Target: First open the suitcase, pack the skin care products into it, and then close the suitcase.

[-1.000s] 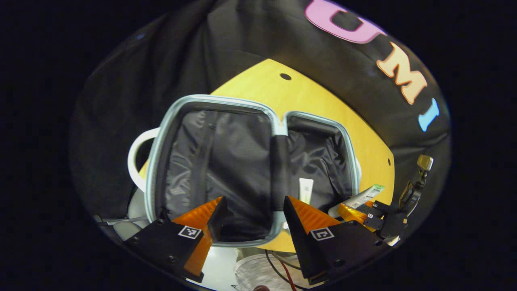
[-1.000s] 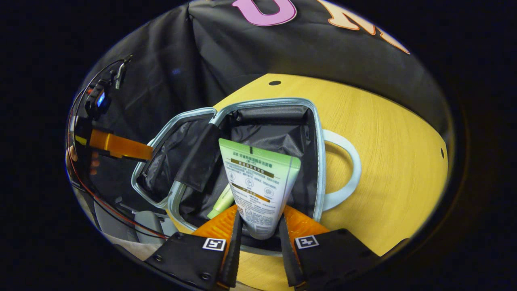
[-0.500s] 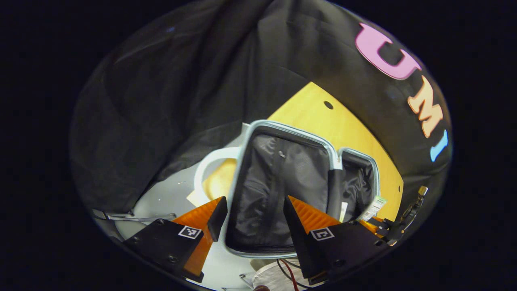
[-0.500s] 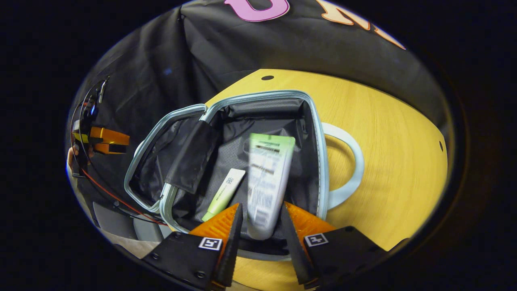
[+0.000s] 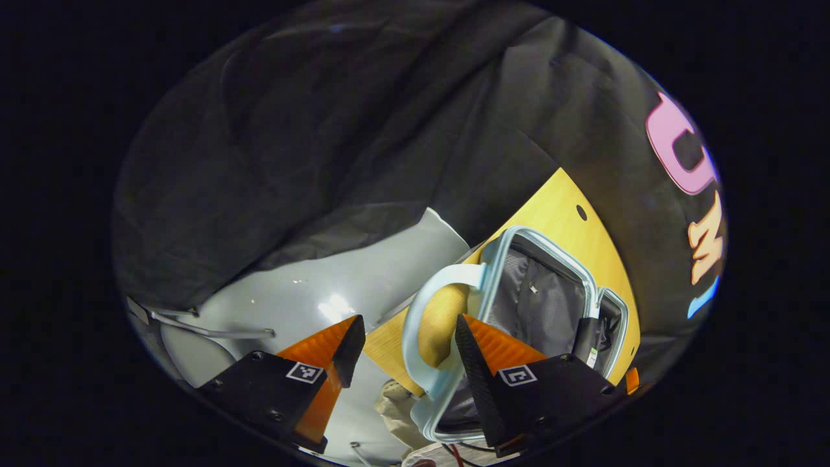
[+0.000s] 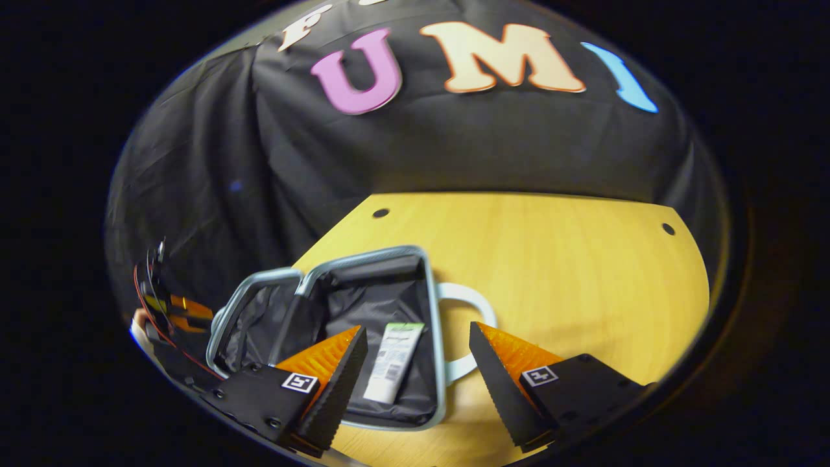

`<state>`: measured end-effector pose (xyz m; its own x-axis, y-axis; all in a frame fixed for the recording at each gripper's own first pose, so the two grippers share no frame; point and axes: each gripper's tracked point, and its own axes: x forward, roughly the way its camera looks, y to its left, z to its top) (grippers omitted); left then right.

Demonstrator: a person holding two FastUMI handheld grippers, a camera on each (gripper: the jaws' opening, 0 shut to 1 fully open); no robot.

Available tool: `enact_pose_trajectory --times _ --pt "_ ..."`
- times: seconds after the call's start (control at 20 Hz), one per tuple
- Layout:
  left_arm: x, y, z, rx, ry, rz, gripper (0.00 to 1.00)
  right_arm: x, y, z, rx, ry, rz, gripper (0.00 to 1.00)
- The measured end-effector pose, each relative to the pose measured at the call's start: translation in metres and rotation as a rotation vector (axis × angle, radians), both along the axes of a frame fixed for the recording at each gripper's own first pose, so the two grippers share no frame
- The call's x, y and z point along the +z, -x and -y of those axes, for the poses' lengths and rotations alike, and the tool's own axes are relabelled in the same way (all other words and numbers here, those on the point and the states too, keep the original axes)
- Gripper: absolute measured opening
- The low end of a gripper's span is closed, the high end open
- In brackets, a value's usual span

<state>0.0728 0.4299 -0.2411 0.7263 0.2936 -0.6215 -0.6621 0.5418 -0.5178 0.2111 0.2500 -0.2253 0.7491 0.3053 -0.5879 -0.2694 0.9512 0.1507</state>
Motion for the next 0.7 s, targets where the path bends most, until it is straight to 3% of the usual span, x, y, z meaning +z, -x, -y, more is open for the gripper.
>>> enact_pose_trajectory --times 0.05,0.1,0.15,0.2,0.25,0.45,0.5,0.55,0.6,0.65,0.7 --pt "-0.008 -0.006 -0.005 0.001 0.004 0.027 0.83 0.002 -0.005 0.022 -0.039 0.027 0.008 0.98" --pt "-0.017 -0.012 -0.009 0.003 0.015 0.047 0.87 0.006 -0.01 0.05 -0.08 0.073 0.023 0.98" --pt "-0.021 -0.017 -0.008 -0.002 0.032 0.068 0.79 0.01 -0.012 0.074 -0.114 0.118 0.039 0.98" --pt "-0.024 -0.024 -0.006 -0.01 0.054 0.096 0.82 0.015 -0.012 0.095 -0.142 0.149 0.05 0.98" --pt "-0.025 -0.028 -0.004 -0.019 0.073 0.131 0.75 0.019 -0.009 0.111 -0.171 0.17 0.056 0.98" --pt "-0.028 -0.038 -0.01 -0.031 0.12 0.213 0.66 0.029 -0.001 0.153 -0.255 0.213 0.07 0.98" --pt "-0.029 -0.038 -0.01 -0.034 0.112 0.216 0.58 0.029 0.001 0.156 -0.262 0.215 0.072 0.98" --pt "-0.029 -0.036 -0.01 -0.046 0.099 0.216 0.4 0.029 0.004 0.158 -0.262 0.217 0.07 0.98" --pt "-0.031 -0.038 -0.011 -0.06 0.076 0.203 0.41 0.027 0.005 0.159 -0.259 0.223 0.069 0.98" --pt "-0.031 -0.039 -0.009 -0.065 0.058 0.19 0.28 0.026 0.006 0.158 -0.251 0.234 0.071 0.98" --pt "-0.025 -0.039 -0.008 -0.067 0.046 0.186 0.22 0.022 0.006 0.157 -0.24 0.245 0.071 0.98"
